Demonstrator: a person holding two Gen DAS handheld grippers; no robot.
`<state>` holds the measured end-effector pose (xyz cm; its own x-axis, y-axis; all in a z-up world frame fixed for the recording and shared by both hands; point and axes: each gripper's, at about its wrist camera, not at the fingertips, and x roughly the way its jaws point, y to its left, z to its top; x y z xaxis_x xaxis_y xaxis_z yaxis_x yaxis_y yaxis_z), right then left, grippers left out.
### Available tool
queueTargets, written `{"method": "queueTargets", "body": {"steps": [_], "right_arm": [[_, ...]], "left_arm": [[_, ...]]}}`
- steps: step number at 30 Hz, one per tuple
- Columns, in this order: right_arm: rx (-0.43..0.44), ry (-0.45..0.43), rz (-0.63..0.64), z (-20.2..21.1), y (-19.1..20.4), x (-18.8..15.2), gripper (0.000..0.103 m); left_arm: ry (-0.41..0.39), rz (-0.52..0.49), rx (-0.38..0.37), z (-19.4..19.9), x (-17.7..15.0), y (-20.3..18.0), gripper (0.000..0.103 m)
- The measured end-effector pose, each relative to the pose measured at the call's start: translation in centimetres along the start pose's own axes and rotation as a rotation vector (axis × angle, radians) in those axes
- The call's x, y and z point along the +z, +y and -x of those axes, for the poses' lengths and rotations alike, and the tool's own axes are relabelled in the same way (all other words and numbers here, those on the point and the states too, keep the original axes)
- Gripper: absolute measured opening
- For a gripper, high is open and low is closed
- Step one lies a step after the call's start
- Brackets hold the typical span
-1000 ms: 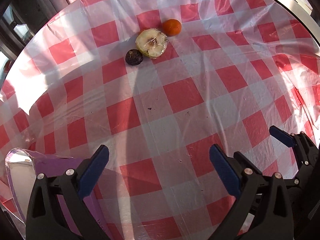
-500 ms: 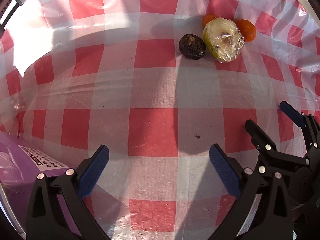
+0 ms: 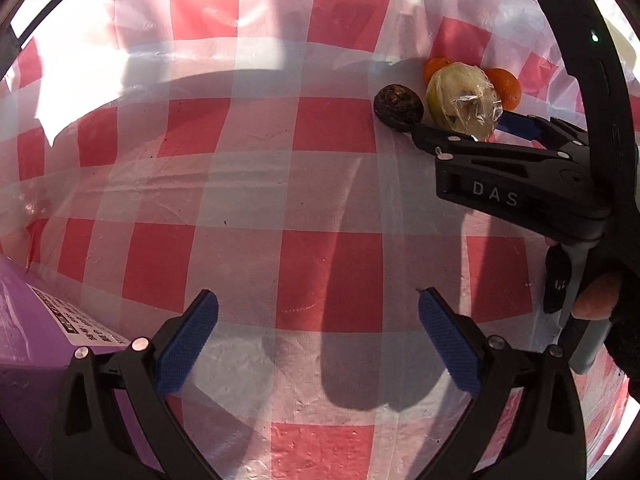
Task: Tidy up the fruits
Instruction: 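Grasp the wrapped pear half with the right tool while the left tool grasps a dried fruit, then carry the pear half and dried fruit into the purple box and release them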
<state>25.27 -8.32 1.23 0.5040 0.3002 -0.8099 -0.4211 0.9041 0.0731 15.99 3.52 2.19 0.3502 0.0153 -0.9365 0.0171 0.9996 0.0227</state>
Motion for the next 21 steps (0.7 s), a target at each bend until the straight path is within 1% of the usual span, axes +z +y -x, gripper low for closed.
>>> {"method": "queueTargets", "body": {"steps": [1, 2, 4, 8, 12, 14, 15, 16, 17, 18, 19, 20, 21], "right_arm": [[0.009, -0.015, 0.012, 0.2, 0.0, 0.1, 0.063], [0.025, -0.030, 0.020, 0.5, -0.2, 0.1, 0.058], [0.033, -0.046, -0.010, 1.2, -1.0, -0.5, 0.058], [0.001, -0.056, -0.145, 3.9, -4.3, -3.0, 0.058], [-0.047, -0.043, -0.254, 7.3, -7.0, -7.3, 0.058], [-0.069, -0.027, -0.289, 8.7, -7.8, -9.1, 0.058], [-0.077, -0.017, -0.303, 9.3, -8.1, -10.1, 0.058], [-0.085, -0.009, -0.310, 9.7, -8.2, -10.9, 0.058], [-0.094, -0.002, -0.318, 10.2, -8.2, -11.7, 0.058], [-0.099, 0.006, -0.327, 10.7, -8.3, -12.5, 0.058], [-0.101, 0.011, -0.334, 11.1, -8.3, -13.1, 0.058], [-0.106, 0.015, -0.340, 11.5, -8.1, -13.7, 0.058], [-0.109, 0.016, -0.348, 12.1, -8.1, -14.2, 0.058]], "left_arm": [[-0.004, -0.022, 0.001, 0.0, 0.0, -0.4, 0.100], [-0.011, -0.049, 0.002, 0.0, 0.1, -0.8, 0.100], [-0.024, -0.097, 0.015, -0.3, 0.7, -1.6, 0.100], [-0.077, -0.147, 0.027, -1.2, 3.5, -3.4, 0.100], [-0.139, -0.168, 0.024, -2.4, 6.6, -5.3, 0.101], [-0.158, -0.155, 0.017, -3.0, 8.3, -5.9, 0.101], [-0.163, -0.143, 0.008, -3.2, 9.0, -6.1, 0.098], [-0.169, -0.132, -0.013, -3.3, 9.6, -6.2, 0.091], [-0.173, -0.112, -0.054, -3.4, 10.1, -6.1, 0.083], [-0.183, -0.089, -0.063, -3.3, 10.5, -6.1, 0.067], [-0.190, -0.087, -0.062, -3.1, 10.7, -6.2, 0.043], [-0.179, -0.093, -0.074, -3.0, 10.9, -6.4, 0.037], [-0.164, -0.093, -0.097, -2.8, 10.8, -6.6, 0.037]]}}
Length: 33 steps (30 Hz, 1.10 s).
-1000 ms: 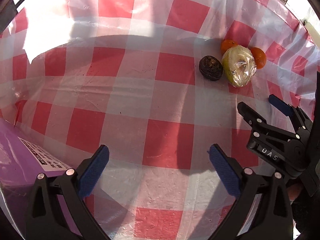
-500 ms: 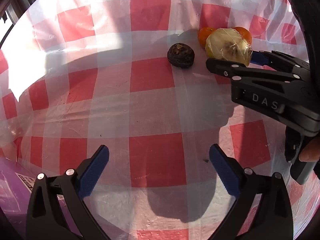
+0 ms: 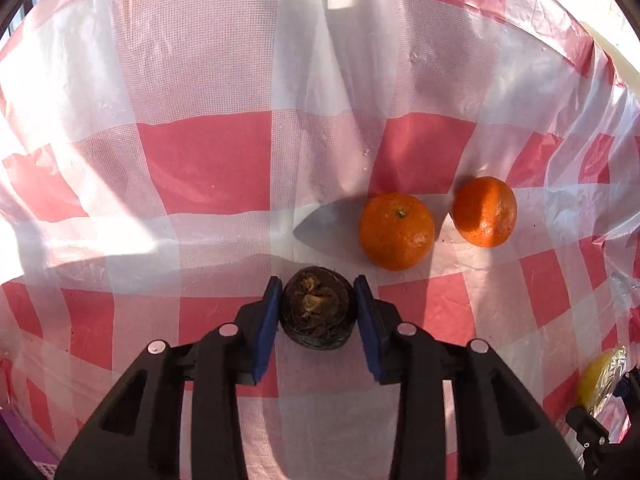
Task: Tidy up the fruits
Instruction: 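Carry the pear half and dried fruit into the purple box and release them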
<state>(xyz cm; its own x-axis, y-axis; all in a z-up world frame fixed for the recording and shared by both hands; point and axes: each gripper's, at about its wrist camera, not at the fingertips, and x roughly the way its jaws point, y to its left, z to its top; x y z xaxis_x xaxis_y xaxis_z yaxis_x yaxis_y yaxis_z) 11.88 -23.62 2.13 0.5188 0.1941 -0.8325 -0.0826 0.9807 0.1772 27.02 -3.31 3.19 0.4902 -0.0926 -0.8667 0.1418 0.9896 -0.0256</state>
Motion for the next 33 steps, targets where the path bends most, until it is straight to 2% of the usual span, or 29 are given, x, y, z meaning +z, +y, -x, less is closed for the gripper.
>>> {"method": "queueTargets", "body": {"steps": [1, 4, 11, 15, 20, 26, 30, 33], "right_arm": [[-0.001, 0.002, -0.010, 0.3, -0.1, -0.6, 0.058], [-0.004, 0.002, -0.043, 1.3, 0.1, -1.8, 0.058], [-0.003, 0.019, -0.100, 3.7, 1.4, -3.8, 0.058], [-0.008, 0.007, -0.098, 5.7, 3.1, -4.0, 0.058], [-0.006, -0.069, -0.069, 9.5, 6.7, -2.5, 0.058], [0.026, -0.213, -0.040, 15.6, 12.9, 0.3, 0.058], [0.062, -0.301, 0.015, 19.2, 18.3, 1.2, 0.058], [0.092, -0.331, 0.052, 20.8, 21.8, 0.9, 0.058]], "left_arm": [[0.005, 0.005, -0.018, 0.4, -0.4, -0.3, 0.036], [0.024, -0.048, 0.003, 2.1, -2.7, -1.9, 0.036], [0.137, -0.157, 0.015, 6.6, -8.4, -6.5, 0.036], [0.107, -0.253, 0.030, 10.9, -10.0, -7.6, 0.036], [0.053, -0.237, 0.034, 14.1, -6.7, -4.6, 0.036], [-0.081, -0.151, 0.065, 22.2, -3.2, 1.3, 0.036], [-0.157, -0.117, 0.099, 27.8, -3.1, 5.5, 0.036], [-0.188, -0.107, 0.106, 30.5, -4.0, 7.9, 0.036]]}}
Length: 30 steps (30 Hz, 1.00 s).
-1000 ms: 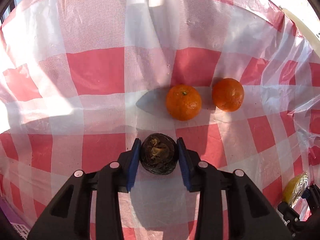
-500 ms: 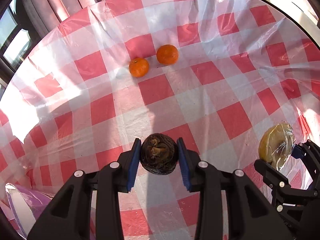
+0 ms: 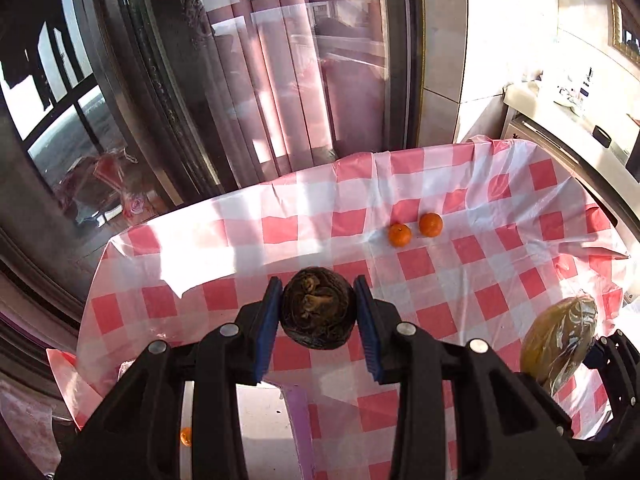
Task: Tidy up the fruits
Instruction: 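Carry the pear half and dried fruit into the purple box and release them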
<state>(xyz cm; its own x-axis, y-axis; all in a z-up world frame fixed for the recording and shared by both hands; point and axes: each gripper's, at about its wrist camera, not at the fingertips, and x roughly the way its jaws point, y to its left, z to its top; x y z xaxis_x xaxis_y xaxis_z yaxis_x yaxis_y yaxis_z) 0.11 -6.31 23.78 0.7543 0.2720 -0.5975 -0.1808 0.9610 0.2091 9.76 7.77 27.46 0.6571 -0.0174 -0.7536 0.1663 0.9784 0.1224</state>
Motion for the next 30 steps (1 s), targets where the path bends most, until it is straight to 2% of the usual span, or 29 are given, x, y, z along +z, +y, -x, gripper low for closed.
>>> {"method": "queueTargets", "body": {"steps": [7, 18, 25, 30], "right_arm": [[0.036, 0.006, 0.069, 2.0, 6.2, -1.4, 0.058], [0.056, 0.070, 0.138, 3.0, 12.4, -5.4, 0.058], [0.098, 0.089, 0.206, 2.5, 16.5, -6.3, 0.058], [0.122, 0.163, 0.248, 0.8, 18.9, -7.5, 0.058]], "left_arm": [[-0.007, 0.010, -0.015, 2.6, -3.3, 3.7, 0.036], [-0.017, -0.030, -0.027, 5.0, -8.2, 6.3, 0.036], [-0.019, 0.023, -0.014, 6.3, -10.7, 10.4, 0.036], [0.030, 0.075, -0.012, 5.5, -13.7, 13.4, 0.036]]}}
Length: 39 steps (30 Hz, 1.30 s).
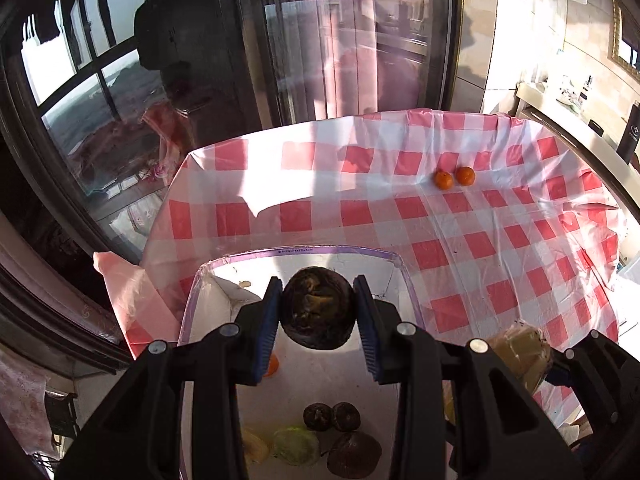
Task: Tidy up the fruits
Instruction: 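Carry the pear half and dried fruit into the purple box and release them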
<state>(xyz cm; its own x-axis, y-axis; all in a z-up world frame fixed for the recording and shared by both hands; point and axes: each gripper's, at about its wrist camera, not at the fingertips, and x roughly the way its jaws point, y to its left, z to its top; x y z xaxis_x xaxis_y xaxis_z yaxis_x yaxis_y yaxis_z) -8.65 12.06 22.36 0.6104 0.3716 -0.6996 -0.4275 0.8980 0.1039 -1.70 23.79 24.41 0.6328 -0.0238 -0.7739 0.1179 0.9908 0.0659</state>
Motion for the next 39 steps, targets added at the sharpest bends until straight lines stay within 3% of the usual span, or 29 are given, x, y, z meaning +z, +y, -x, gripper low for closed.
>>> {"method": "queueTargets", "body": {"steps": [9, 14, 21, 30, 35, 39], "right_arm": [[0.024, 0.193, 0.098, -5.5, 3.3, -1.7, 0.058], [0.030, 0.283, 0.187, -8.5, 5.5, -2.9, 0.058], [0.036, 0.361, 0.275, -11.4, 7.1, -4.1, 0.058], [0.045, 0.486, 0.274, -14.1, 7.3, -6.2, 0.058], [0.044, 0.507, 0.247, -14.3, 7.2, -6.1, 0.057], [0.037, 0.515, 0.241, -14.4, 7.2, -6.0, 0.057]], "left_arm": [[0.189, 0.109, 0.032, -5.2, -7.9, 5.1, 0.036], [0.255, 0.137, 0.038, -7.4, -10.4, 6.8, 0.036], [0.303, 0.149, 0.026, -9.5, -12.1, 7.8, 0.036], [0.386, 0.111, 0.016, -12.2, -13.8, 7.4, 0.036], [0.459, 0.077, -0.001, -13.3, -14.4, 6.7, 0.037], [0.489, 0.080, -0.005, -13.7, -14.5, 6.6, 0.044]]}}
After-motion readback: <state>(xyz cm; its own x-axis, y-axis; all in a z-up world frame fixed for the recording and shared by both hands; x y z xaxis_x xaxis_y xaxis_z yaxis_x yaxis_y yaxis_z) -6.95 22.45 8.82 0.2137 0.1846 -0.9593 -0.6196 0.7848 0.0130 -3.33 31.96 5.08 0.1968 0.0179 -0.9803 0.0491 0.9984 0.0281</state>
